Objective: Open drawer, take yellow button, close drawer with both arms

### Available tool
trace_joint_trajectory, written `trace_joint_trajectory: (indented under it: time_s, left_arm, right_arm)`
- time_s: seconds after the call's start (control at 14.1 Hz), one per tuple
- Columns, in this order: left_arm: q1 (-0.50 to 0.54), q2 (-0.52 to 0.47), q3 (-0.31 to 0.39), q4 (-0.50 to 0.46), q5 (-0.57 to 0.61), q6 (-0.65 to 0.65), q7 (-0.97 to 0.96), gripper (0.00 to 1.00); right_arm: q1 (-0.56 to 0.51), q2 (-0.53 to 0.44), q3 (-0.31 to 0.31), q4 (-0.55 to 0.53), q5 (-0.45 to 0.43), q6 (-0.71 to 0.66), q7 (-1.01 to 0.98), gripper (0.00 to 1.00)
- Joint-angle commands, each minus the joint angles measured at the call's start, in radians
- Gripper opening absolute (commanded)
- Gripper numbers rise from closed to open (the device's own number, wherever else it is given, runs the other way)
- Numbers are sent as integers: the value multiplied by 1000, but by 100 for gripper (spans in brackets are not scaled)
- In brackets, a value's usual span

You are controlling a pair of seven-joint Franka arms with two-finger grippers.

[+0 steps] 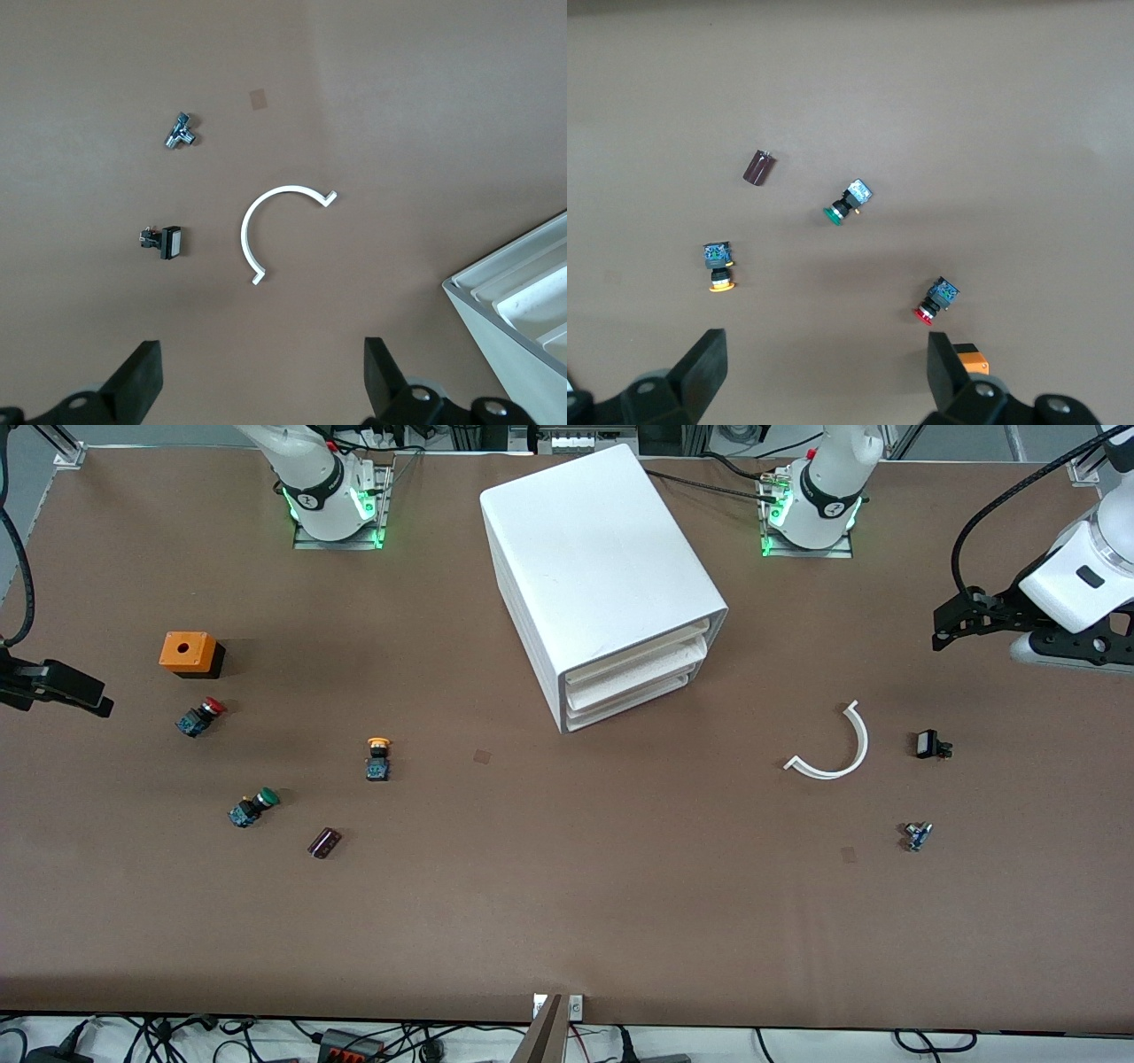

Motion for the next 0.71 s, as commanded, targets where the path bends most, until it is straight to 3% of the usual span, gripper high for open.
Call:
trace_joint_trajectory:
  time_s: [0.0,0.28,0.64]
  left_arm:
    - [-8,13,7,25,-8,-2,19,100]
    - [-9,13,7,25,-8,-3,18,100]
    - [-8,13,5,27,-8,-18,19,100]
  right_arm:
    - [20,-38,-21,-40,-12,0,-15,100]
    - [23,-166,-21,-257,-17,99,-15,100]
    - [26,-216,-17,-345,-25,106,-15,100]
